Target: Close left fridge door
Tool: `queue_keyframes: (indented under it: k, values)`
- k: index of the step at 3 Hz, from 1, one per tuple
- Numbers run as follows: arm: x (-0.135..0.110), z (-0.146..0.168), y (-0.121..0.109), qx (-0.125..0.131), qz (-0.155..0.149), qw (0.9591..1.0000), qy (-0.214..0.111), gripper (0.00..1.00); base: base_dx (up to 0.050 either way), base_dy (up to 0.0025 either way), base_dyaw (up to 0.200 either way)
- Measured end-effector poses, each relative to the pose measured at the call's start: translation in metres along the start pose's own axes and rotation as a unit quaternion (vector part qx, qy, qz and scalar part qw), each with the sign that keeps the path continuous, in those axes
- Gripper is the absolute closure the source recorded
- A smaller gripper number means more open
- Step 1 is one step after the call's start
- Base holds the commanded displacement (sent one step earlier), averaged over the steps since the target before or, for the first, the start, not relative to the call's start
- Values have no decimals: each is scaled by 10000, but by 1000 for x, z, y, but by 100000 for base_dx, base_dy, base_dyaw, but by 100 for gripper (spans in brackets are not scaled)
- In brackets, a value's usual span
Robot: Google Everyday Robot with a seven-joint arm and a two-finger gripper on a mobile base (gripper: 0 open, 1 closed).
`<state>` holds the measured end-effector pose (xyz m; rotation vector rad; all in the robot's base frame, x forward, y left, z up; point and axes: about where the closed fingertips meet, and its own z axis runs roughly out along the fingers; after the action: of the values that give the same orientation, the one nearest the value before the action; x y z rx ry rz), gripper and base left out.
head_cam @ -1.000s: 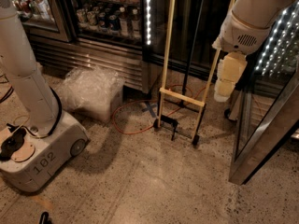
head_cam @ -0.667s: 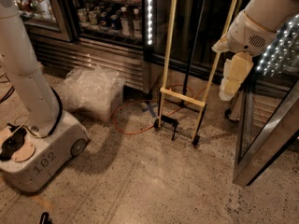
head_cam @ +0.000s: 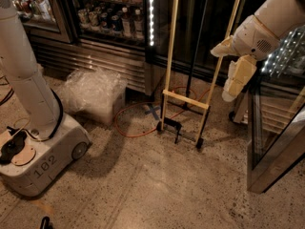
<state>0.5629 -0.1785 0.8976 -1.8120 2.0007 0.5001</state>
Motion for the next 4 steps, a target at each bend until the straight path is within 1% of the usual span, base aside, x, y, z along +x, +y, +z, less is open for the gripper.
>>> queue_keyframes:
  k: [1, 3, 4]
  values:
    - [-2, 2, -5, 53, -7, 10000, -36, 0, 5000, 0, 8]
    - [-2, 2, -5, 53, -7, 10000, -36, 0, 4954, -3, 58]
    - [-2, 2, -5, 53, -7, 10000, -36, 0, 1, -1, -19788]
